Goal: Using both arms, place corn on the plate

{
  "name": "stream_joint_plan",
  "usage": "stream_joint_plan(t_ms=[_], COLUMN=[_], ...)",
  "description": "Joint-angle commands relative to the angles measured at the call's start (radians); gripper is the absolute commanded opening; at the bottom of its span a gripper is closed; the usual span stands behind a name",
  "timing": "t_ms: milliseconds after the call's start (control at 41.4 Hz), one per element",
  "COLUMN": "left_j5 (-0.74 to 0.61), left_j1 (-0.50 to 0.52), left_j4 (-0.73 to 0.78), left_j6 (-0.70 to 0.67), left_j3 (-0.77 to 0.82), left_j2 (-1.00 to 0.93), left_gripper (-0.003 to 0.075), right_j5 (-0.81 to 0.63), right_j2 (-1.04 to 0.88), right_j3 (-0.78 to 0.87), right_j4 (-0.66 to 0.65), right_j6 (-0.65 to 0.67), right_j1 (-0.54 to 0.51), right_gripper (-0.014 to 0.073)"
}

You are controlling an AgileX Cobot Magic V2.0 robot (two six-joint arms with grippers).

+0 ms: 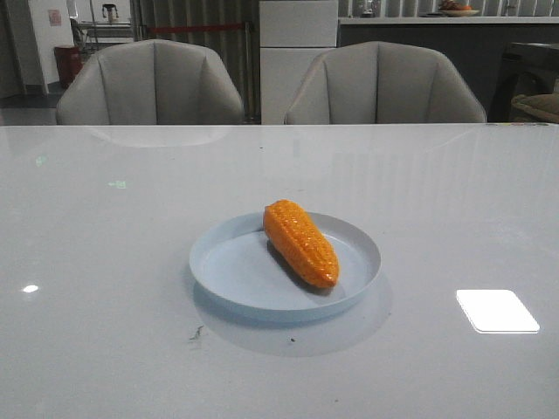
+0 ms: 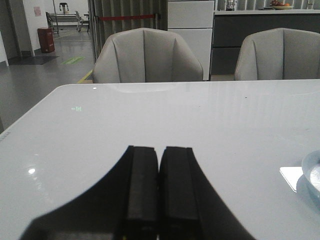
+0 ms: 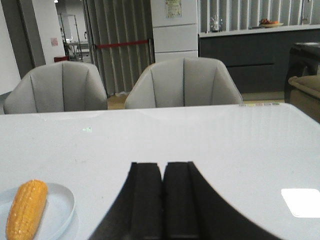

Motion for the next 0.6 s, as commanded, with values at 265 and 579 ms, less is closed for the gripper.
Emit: stream_joint_plan(t_ms=[265, 579], left_j5=[-0.083, -0.083], left_j1=[0.002, 0.002], left_j4=[-0.005, -0.005], left_j6=[-0.003, -0.003], left_j3=[0.037, 0.037], left_j2=[-0.016, -0.016], left_gripper=[0.0092, 0.0092], right_j5=[-0.006, -0.006], right_j2=[-0.019, -0.019], right_j3=[0.01, 0.01], right_j4=[-0.008, -0.008], right_j6=[-0.002, -0.002], right_j1=[-0.001, -0.001], right_gripper=[0.0024, 0.0024])
